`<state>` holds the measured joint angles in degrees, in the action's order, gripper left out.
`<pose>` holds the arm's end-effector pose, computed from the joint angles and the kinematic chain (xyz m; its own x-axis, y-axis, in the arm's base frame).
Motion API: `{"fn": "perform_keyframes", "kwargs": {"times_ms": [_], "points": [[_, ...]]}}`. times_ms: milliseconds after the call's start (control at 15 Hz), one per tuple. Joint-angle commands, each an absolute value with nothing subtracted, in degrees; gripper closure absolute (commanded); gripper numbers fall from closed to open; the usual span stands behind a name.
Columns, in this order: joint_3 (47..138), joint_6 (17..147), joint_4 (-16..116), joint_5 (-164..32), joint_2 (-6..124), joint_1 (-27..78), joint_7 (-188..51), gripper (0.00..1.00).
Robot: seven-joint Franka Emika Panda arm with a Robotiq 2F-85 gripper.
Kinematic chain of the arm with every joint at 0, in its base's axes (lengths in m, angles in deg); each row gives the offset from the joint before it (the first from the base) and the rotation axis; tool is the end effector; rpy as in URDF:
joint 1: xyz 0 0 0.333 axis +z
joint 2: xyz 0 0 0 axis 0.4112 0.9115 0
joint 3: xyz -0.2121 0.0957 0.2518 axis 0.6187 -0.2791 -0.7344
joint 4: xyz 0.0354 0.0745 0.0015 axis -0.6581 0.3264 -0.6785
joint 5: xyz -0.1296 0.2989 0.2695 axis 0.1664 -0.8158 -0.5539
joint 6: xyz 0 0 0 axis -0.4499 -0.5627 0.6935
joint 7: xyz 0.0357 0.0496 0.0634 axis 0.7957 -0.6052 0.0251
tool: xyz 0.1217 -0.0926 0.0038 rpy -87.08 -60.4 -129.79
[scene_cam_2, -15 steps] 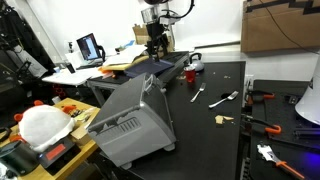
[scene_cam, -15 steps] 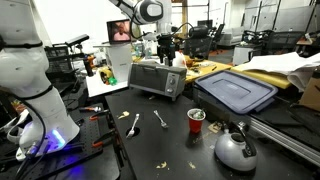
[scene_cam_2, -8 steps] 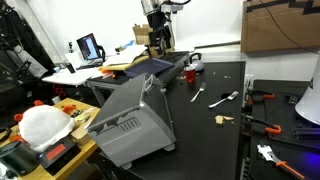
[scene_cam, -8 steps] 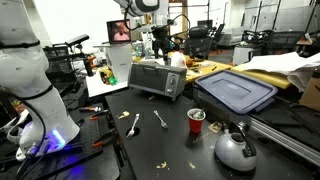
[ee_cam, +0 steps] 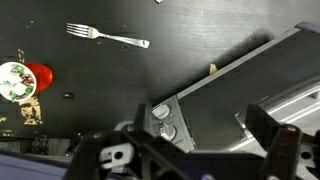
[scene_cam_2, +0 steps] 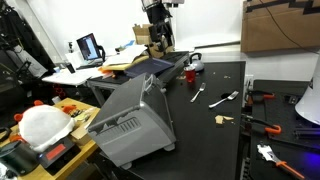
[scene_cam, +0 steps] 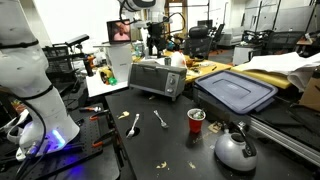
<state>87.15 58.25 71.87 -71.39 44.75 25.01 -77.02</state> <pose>0.5741 0.0250 0.4015 0.9916 0.0822 -0.0999 0.0781 -0.9960 -0.0443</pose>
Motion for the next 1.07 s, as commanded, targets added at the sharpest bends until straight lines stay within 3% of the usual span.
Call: {"fn": "perform_keyframes", "kwargs": {"times_ms": [0, 1000], "points": [[87.2, 56.9, 71.8, -71.7, 44.6, 25.1, -77.3, 0.0], [87.9, 59.8, 68.1, -72.4, 53.2, 24.5, -76.8, 0.0]]}}
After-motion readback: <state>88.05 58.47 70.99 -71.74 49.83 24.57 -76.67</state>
